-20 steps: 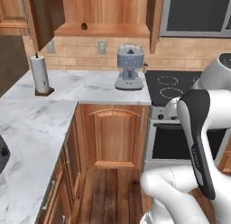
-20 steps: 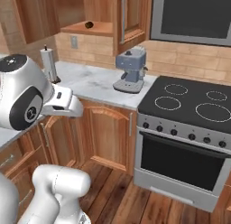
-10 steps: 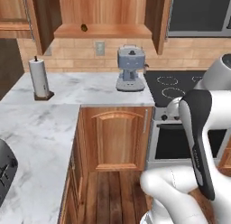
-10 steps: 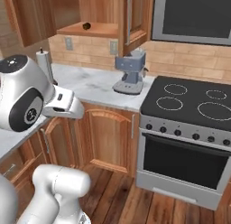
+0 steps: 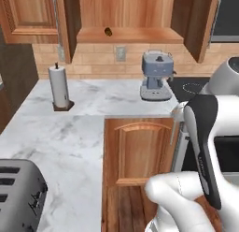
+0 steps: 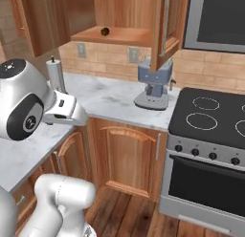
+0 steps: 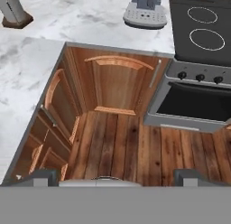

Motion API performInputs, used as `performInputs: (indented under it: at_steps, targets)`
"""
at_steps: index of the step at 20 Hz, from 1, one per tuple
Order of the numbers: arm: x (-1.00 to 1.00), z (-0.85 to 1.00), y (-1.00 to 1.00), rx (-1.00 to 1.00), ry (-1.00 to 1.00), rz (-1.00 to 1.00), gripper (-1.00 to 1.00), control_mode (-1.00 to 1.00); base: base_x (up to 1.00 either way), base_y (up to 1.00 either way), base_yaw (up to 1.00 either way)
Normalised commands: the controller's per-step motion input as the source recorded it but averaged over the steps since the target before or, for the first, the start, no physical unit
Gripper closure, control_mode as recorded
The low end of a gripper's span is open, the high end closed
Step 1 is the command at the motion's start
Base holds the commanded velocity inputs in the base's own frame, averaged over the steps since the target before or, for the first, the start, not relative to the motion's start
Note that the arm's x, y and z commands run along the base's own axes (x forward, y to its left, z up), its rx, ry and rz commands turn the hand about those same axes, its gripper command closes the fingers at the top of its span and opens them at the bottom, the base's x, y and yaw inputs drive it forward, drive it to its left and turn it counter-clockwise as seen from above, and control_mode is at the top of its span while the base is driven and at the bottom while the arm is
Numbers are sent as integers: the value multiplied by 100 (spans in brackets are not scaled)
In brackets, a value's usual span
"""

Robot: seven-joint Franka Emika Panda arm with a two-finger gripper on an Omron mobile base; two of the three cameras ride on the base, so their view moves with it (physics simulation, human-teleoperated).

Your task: Pick the sweet potatos from the cabinet and place them in one bowl. Pick the potato from the sink and place it in the other bowl.

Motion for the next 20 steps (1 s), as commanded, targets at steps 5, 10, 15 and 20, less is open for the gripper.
performInputs:
  at_steps: [5,10,15,20]
  targets:
    - [0,0,0,0,0,0,-100,100,90,12,0]
    - [0,0,0,0,0,0,-100,100,79,14,-1]
    - [0,0,0,0,0,0,-100,100,38,45,-1]
    - [0,0,0,0,0,0,-100,100,58,48,0]
